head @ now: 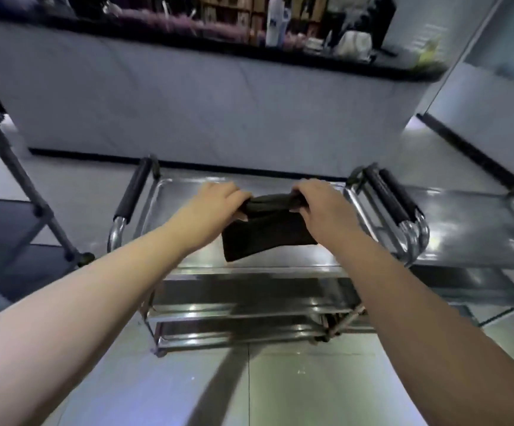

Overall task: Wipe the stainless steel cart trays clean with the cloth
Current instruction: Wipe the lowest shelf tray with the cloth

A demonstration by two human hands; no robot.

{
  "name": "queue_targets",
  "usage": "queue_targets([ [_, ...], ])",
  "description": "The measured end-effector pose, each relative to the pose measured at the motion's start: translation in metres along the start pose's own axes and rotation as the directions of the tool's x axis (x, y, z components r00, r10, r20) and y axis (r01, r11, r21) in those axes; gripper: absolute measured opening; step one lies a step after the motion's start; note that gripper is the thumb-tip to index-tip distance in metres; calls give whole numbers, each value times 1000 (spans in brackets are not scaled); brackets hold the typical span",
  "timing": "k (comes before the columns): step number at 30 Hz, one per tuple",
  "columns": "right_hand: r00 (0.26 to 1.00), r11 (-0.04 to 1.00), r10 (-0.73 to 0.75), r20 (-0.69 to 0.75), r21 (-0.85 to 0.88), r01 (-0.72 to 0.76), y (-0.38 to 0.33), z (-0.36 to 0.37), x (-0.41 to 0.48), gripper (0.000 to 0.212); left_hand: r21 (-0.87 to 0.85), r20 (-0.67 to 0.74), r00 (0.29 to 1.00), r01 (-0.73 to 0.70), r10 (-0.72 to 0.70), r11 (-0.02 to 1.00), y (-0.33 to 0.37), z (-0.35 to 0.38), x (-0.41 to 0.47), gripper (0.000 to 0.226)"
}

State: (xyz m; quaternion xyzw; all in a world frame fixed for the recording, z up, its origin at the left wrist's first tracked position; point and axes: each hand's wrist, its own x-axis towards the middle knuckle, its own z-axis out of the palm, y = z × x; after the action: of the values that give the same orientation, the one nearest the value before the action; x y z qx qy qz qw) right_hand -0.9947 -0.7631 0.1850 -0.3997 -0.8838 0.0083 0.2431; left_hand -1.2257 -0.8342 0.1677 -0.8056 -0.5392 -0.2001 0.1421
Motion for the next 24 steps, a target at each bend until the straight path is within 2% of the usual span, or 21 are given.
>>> queue_targets([
  [3, 999, 996, -8, -45, -93, 4, 2, -49, 25, 18, 89, -62, 998, -18, 23, 996, -7, -40, 45, 22],
  [6, 996, 982, 1, -93, -190, -19, 9, -94, 37, 16, 133, -89, 996, -6, 18, 991, 1, -71, 92, 22],
  [11, 972, 922, 3, -237, -375, -94, 40, -187, 26, 9, 253, -172, 980, -58, 104, 966, 53, -113, 175, 23],
  [13, 963, 889, -6, -271, -442, -118, 58, -228, 11, 5, 286, -205, 965, -101, 164, 953, 84, -124, 204, 22],
  [19, 956, 798, 76, -283, -557, -228, 130, -333, -57, 20, 313, -310, 912, -170, 270, 934, 211, -127, 281, 25],
  [24, 932, 698, 187, -310, -626, -348, 214, -397, -148, 21, 247, -329, 880, -269, 342, 931, 343, -95, 352, 25],
])
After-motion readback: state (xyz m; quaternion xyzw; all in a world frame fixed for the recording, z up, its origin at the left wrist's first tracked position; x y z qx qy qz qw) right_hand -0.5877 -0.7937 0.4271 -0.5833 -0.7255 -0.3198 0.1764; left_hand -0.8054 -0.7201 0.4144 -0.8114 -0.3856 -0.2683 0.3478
